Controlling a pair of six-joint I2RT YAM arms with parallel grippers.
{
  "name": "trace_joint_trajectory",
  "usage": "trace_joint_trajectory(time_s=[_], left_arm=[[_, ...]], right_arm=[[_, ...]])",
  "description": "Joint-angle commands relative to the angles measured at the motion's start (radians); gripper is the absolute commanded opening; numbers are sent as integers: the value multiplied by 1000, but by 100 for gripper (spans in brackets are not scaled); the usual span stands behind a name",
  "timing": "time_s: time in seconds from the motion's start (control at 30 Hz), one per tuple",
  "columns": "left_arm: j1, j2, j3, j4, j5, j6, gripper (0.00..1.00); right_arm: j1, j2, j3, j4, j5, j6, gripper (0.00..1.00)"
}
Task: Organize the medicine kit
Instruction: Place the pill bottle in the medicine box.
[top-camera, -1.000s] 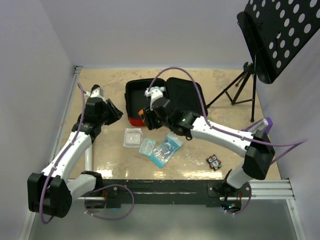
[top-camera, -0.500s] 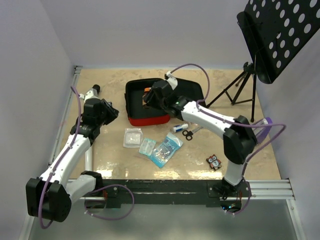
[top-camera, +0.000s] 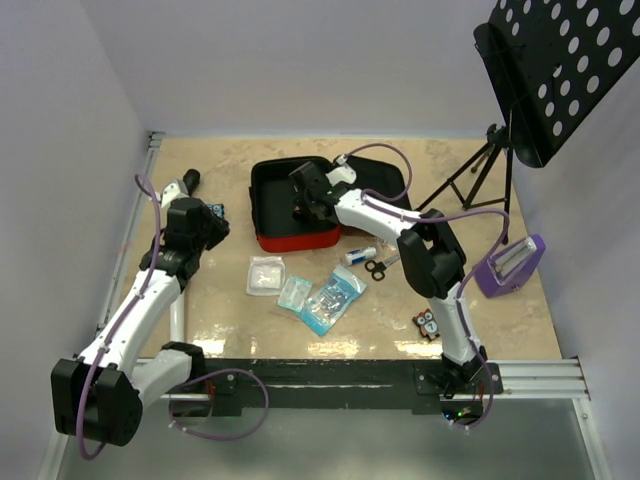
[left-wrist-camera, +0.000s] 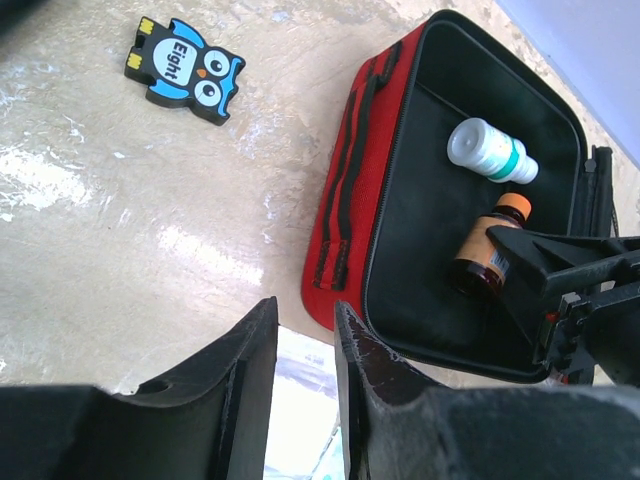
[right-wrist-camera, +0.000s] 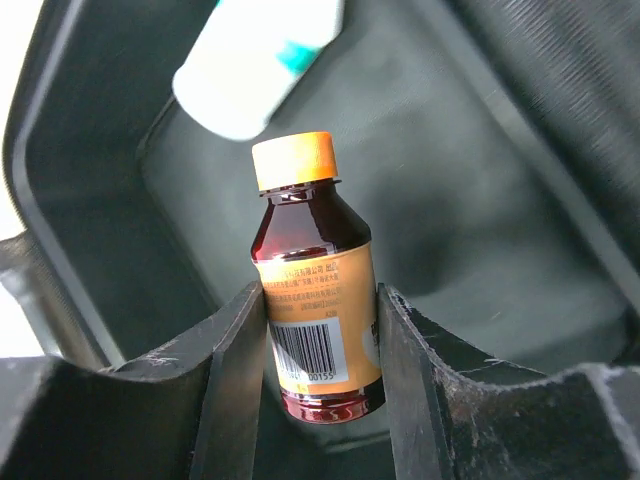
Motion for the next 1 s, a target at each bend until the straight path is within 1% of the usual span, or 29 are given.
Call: trace_joint_trajectory(time_s=[0.0, 0.07, 0.17, 0.3, 0.37, 0.43, 0.53, 0.63, 0.67, 0.73, 0.77, 0.83, 0.87, 0.97], left_arm=[[-2, 9, 18, 23, 0, 16, 33], [-2, 9, 9, 26, 3, 14, 33], [-2, 9, 1, 26, 5, 16, 33], [-2, 12, -4, 29, 11, 19, 33], [-2, 15, -2, 29, 13, 19, 32], [-2, 18, -4, 27, 14, 20, 33], [-2, 12, -4, 23, 11, 30, 33], [-2, 9, -5, 23, 6, 39, 32], [-2, 9, -4, 23, 8, 42, 32], [-2, 12, -4, 26, 11, 43, 32], [-2, 12, -4, 29, 14, 48, 32], [-2, 17, -4, 34, 20, 54, 32], [-2, 23, -7, 35, 23, 54, 31], [-2, 37, -7, 40, 34, 57, 31]], right_arm=[[-23, -28, 30, 17, 36, -18, 39], [-28, -39, 18, 42, 25, -50, 50], [-34, -34, 27, 51, 15, -93, 60], [-37, -27, 36, 62, -10, -157, 70], [-38, -8, 59, 39, -21, -183, 73], [-38, 2, 79, 31, -24, -238, 73], [-35, -7, 107, 46, 11, -433, 70], [-32, -33, 104, 48, 77, -606, 61], [-29, -51, 84, 58, 88, -674, 55], [-22, -97, 29, 100, 91, -792, 48], [-15, -119, -20, 147, 47, -884, 46], [-2, -146, -50, 149, 6, -966, 47], [4, -146, -50, 131, -13, -1002, 50], [44, -131, -20, 51, 7, -1075, 58]])
